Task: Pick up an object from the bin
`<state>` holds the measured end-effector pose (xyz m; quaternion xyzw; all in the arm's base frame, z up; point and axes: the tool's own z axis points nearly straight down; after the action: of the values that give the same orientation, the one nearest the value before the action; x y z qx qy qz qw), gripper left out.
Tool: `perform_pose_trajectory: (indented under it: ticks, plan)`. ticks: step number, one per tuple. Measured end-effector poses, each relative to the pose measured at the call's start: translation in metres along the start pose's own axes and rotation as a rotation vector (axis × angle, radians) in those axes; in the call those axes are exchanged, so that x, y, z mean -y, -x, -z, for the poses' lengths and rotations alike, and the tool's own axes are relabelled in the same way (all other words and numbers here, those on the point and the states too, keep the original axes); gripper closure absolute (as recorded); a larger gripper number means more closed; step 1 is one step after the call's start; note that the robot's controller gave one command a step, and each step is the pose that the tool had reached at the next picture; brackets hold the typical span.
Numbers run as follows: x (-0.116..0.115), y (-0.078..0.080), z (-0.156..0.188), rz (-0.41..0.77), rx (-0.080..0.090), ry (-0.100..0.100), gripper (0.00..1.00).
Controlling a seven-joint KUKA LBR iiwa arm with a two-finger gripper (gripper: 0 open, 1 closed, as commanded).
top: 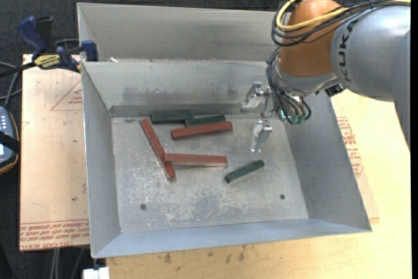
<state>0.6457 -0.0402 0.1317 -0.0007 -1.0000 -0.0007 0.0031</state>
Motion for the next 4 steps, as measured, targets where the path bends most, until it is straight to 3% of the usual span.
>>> perform_pose_trajectory:
  ticks: [1,2,3,4]
  plan:
    - [0.0,0.002,0.005,0.001,0.008,0.0,0.0]
    - [-0.001,-0.017,-0.022,0.128,0.016,-0.002,0.0]
    - [-0.02,-0.067,-0.053,0.403,0.031,-0.006,1.0]
    - [-0.02,-0.067,-0.053,0.403,0.031,-0.006,1.0]
